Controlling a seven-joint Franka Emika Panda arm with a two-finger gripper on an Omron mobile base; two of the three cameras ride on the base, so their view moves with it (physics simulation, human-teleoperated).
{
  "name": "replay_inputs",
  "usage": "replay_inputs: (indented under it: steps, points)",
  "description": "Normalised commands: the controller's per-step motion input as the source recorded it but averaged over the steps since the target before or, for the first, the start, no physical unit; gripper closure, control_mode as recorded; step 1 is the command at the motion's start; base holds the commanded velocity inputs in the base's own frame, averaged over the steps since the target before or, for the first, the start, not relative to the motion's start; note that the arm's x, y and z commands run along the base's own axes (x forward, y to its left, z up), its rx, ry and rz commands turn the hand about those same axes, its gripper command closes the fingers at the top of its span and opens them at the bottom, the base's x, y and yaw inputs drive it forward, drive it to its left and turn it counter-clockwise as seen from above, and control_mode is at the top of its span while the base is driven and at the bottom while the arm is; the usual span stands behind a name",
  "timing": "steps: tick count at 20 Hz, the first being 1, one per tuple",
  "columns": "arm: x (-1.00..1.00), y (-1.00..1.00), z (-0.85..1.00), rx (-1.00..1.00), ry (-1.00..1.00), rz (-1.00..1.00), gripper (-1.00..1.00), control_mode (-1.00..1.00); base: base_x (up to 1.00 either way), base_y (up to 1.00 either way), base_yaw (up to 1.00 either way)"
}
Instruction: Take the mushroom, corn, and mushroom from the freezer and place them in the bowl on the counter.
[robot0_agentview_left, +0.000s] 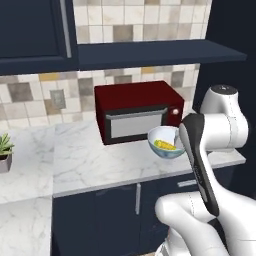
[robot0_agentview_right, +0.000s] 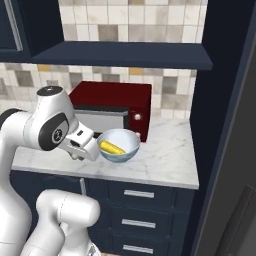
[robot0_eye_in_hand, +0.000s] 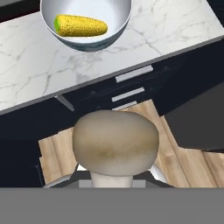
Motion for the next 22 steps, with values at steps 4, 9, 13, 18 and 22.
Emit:
replay_inputs:
  steps: [4, 9, 13, 18, 22]
  points:
    - [0.00, 0.00, 0.00, 0.00, 0.00, 0.00, 1.00, 1.00, 0.58, 0.00, -0.04]
    - [0.00, 0.00, 0.00, 0.00, 0.00, 0.00, 1.00, 1.00, 0.54, 0.00, 0.00]
    - [0.00, 0.00, 0.00, 0.00, 0.00, 0.00, 1.00, 1.00, 0.39, 0.00, 0.00]
    - [0.08, 0.00, -0.02, 0.00, 0.00, 0.00, 1.00, -1.00, 0.27, 0.00, 0.00]
    - [0.57, -0.18, -0.33, 0.00, 0.01, 0.00, 1.00, -1.00, 0.00, 0.00, 0.00]
